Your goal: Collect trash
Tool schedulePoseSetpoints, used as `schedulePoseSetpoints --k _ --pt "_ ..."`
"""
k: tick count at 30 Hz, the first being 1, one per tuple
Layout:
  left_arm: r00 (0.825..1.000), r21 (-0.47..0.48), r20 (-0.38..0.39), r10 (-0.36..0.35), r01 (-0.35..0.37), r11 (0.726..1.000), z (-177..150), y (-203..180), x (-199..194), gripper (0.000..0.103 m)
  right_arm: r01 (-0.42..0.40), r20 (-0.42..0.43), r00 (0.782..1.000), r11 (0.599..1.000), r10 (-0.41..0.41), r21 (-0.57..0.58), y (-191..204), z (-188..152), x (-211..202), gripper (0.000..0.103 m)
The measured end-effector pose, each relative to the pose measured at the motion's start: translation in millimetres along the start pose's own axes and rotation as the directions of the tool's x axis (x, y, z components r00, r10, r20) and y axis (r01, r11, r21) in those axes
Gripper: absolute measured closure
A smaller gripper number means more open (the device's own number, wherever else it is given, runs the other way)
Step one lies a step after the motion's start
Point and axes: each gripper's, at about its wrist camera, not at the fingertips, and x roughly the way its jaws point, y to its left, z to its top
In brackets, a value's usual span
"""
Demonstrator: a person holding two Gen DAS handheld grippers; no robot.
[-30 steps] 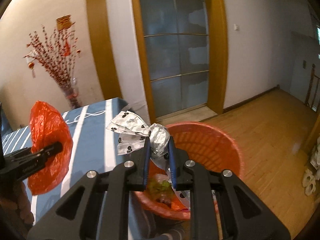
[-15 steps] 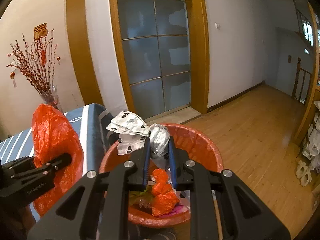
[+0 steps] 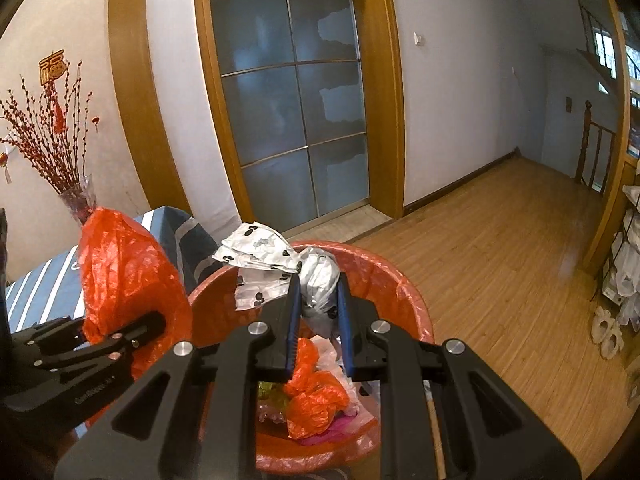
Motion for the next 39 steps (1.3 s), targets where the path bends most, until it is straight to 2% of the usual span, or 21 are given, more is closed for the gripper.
schedulePoseSetpoints --k 6,9,11,14,22,26,29,32,36,37,39 --pt "0.999 0.005 -0.030 -0.015 0.015 1.000 1.5 -5.4 14.5 0.063 -0.015 -0.006 1.000 0.999 0.015 0.040 -8.7 3.3 10.5 0.082" --pt "0.999 0.003 -0.043 -0.010 0.010 1.000 0.9 -4.8 19.7 0.056 -0.038 -0.004 0.999 0.997 0.038 0.068 -11.9 5.3 16.4 0.082" --pt "0.999 -0.002 -0.052 -0.006 0.006 1.000 -0.5 -3.2 22.4 0.049 -0.054 -0.011 0.998 0.995 0.055 0.079 -13.6 6.1 19.7 0.074" --pt "0.998 -0.009 -0.061 0.007 -0.008 1.000 -2.6 0.0 23.4 0.044 -0.053 -0.006 0.999 0.994 0.054 0.098 -15.5 5.5 22.0 0.066" --pt "0.996 -0.033 -0.061 0.062 -0.064 0.997 -10.8 14.5 8.8 0.039 -0.039 0.017 0.999 0.997 0.038 0.071 -16.5 -0.5 1.1 0.036" --pt "0.994 -0.030 -0.007 0.110 -0.110 0.993 -21.3 23.4 -23.0 0.031 -0.096 0.035 0.995 0.993 0.094 0.070 -17.5 -8.0 -22.4 0.021" --pt "0.988 -0.037 0.046 0.151 -0.149 0.988 -32.4 28.5 -54.2 0.025 -0.148 0.042 0.988 0.986 0.145 0.077 -15.4 -17.7 -43.5 0.014" --pt "0.975 -0.057 0.097 0.201 -0.197 0.979 -48.0 32.1 -86.4 0.016 -0.176 0.055 0.984 0.981 0.172 0.083 -10.6 -28.2 -66.4 0.009" --pt "0.954 -0.094 0.148 0.261 -0.249 0.964 -71.1 35.0 -125.0 0.013 -0.217 0.048 0.976 0.972 0.214 0.089 -1.0 -42.1 -95.7 0.005" --pt "0.949 -0.101 0.157 0.274 -0.260 0.960 -75.2 34.8 -131.9 0.008 -0.218 0.047 0.975 0.972 0.215 0.081 0.8 -45.2 -102.7 0.005" --pt "0.932 -0.119 0.183 0.313 -0.295 0.948 -87.3 33.3 -149.2 0.007 -0.209 0.046 0.977 0.976 0.207 0.056 7.3 -51.1 -115.8 0.005"
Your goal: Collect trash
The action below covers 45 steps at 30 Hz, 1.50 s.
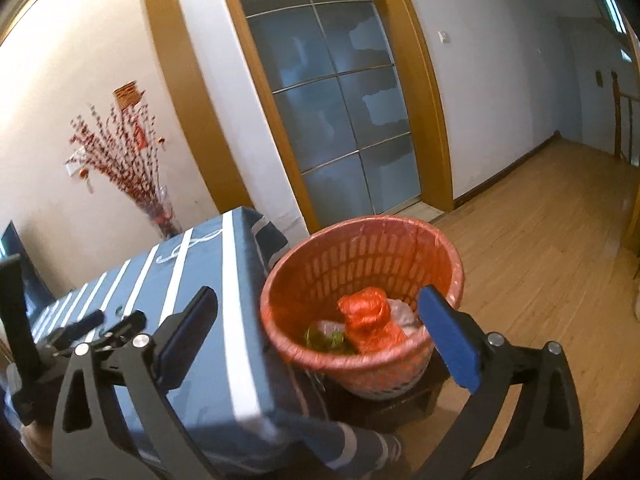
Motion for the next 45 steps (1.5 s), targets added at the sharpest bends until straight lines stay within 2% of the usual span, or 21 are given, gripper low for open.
schedulePoseSetpoints --k 5,10,17,32,45 --pt "0.998 -0.026 0.045 0.051 -0.050 0.998 -17.5 5.4 -33.7 0.003 0.068 0.019 0.998 0.994 -0.066 -0.088 27.5 -20.4 -29.4 0.005" --pt "0.990 -0.046 0.100 0.098 -0.094 0.995 -31.0 9.0 -61.8 0.003 0.084 0.011 0.996 0.991 -0.083 -0.103 44.2 -35.0 -48.7 0.005" --pt "0.978 -0.073 0.145 0.153 -0.143 0.987 -47.1 14.3 -87.0 0.003 0.159 0.054 0.987 0.977 -0.153 -0.142 66.2 -50.4 -70.4 0.005" --pt "0.972 -0.126 0.110 0.206 -0.191 0.973 -73.3 27.1 -97.3 0.003 0.205 0.061 0.978 0.966 -0.197 -0.157 80.3 -72.5 -85.0 0.005" --pt "0.966 -0.141 0.097 0.239 -0.224 0.964 -82.7 29.7 -102.3 0.003 0.264 0.076 0.964 0.950 -0.255 -0.168 84.3 -82.1 -86.8 0.005"
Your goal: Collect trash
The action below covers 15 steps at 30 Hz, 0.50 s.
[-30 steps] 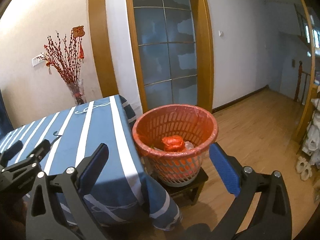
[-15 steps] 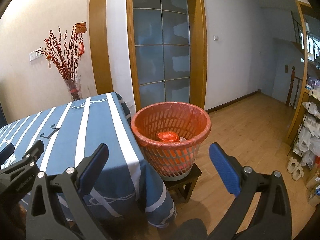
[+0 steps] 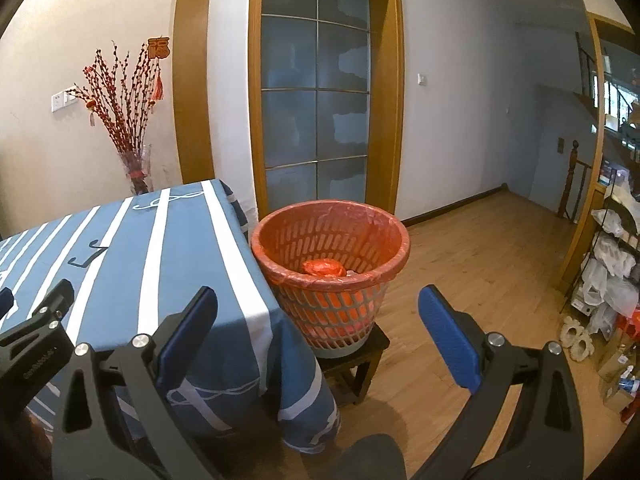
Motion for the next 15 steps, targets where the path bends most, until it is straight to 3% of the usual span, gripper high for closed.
schedulePoseSetpoints --k 15 --pt "1.000 -0.003 0.000 0.003 -0.003 1.000 -2.0 2.3 -3.6 0.003 0.009 -0.015 1.000 1.000 -0.009 0.003 -1.3 -3.0 2.0 0.005"
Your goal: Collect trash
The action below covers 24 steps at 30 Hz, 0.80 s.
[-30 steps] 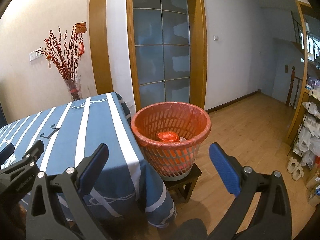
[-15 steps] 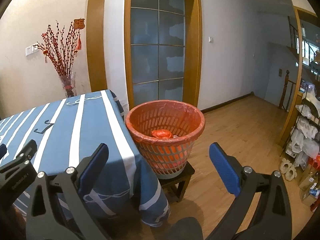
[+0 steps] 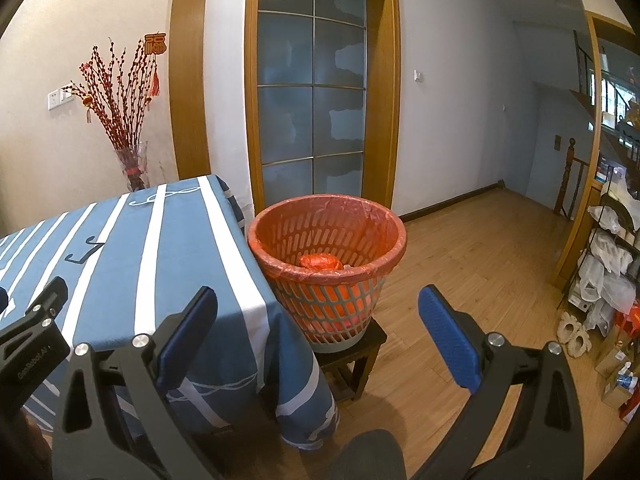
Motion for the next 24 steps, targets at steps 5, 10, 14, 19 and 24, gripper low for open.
schedulePoseSetpoints --k 5,10,14,19,24 --pt "1.000 -0.001 0.001 0.002 -0.002 1.000 -0.6 0.6 -0.2 0.003 -0.005 -0.008 1.000 1.000 0.005 0.001 0.2 -2.3 1.4 0.005" --pt "1.000 -0.001 0.004 0.007 -0.007 1.000 -1.8 -0.3 -1.7 0.003 -0.011 -0.014 1.000 1.000 0.011 0.001 0.3 -4.1 2.2 0.005" --pt "1.000 -0.001 0.008 0.014 -0.014 1.000 -2.7 -0.4 -3.1 0.003 -0.015 -0.019 1.000 1.000 0.015 -0.001 1.3 -4.0 3.5 0.005" --pt "1.000 -0.002 0.008 0.014 -0.014 1.000 -2.4 -0.7 -3.2 0.003 -0.018 -0.023 1.000 1.000 0.018 -0.003 1.7 -4.4 4.2 0.005" --pt "1.000 -0.002 0.008 0.015 -0.014 1.000 -2.4 -0.9 -3.2 0.003 -0.018 -0.025 1.000 1.000 0.018 -0.004 2.6 -5.5 4.5 0.005"
